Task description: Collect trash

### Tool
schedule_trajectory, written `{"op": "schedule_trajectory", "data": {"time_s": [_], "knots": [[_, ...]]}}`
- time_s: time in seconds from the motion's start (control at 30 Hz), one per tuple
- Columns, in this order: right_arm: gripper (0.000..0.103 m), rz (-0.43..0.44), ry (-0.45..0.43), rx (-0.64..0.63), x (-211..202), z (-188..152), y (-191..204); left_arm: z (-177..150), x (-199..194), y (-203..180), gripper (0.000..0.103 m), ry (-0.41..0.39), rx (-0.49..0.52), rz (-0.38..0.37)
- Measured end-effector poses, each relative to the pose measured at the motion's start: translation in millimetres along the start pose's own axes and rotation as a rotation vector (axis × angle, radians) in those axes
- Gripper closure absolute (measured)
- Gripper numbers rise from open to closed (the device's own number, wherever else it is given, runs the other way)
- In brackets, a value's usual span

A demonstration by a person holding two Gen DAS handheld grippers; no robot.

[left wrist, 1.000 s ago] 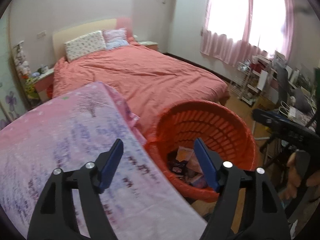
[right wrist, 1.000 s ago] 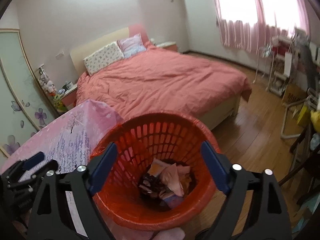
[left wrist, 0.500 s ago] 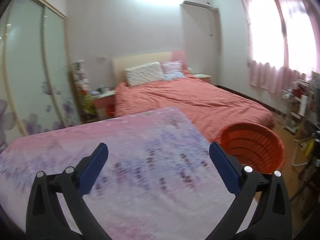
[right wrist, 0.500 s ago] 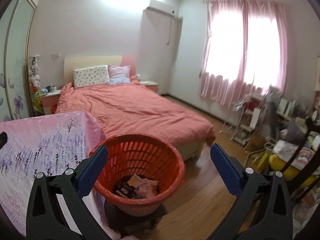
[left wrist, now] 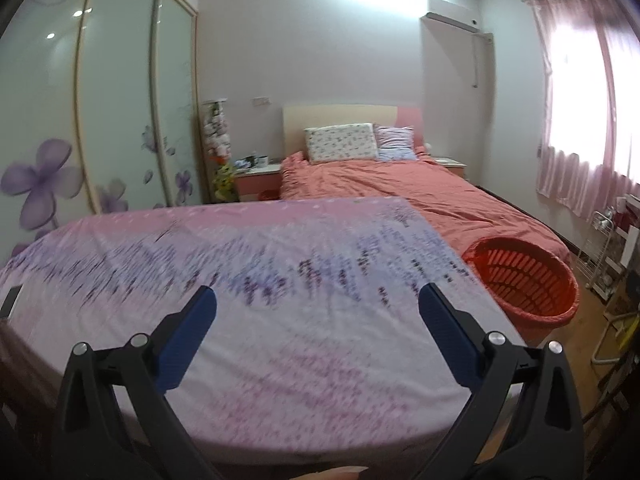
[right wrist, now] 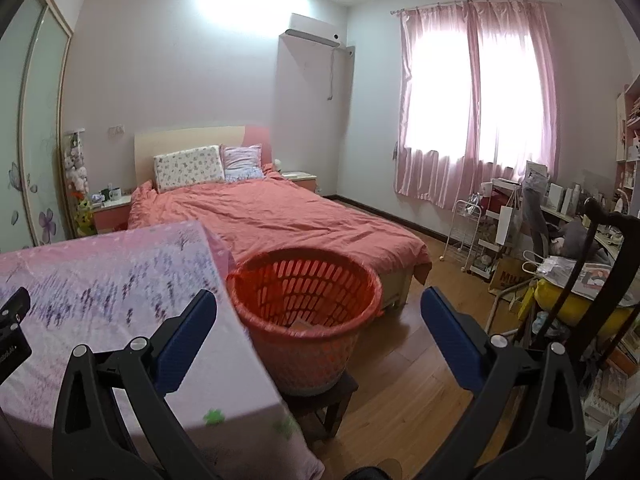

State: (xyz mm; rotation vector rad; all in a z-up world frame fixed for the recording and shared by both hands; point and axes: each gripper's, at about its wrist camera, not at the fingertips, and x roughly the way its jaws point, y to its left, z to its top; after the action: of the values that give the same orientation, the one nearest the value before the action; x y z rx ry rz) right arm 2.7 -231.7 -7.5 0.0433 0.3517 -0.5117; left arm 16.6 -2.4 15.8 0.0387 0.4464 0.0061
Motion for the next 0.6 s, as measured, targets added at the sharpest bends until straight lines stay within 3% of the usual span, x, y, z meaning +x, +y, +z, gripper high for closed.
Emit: {"op": "schedule_trajectory", "data": {"time_s": [0.2,0.6], "knots": [[0.002,0.005,0.007,-0.033,-7,-9,13,-13,-11,6,0.004,-0.003,0.016,0.014],[0.002,0.024,0.168,-0.013,-5,-23,15,-24,-7,3,0.004,0.063,0.004,-0.028]]}}
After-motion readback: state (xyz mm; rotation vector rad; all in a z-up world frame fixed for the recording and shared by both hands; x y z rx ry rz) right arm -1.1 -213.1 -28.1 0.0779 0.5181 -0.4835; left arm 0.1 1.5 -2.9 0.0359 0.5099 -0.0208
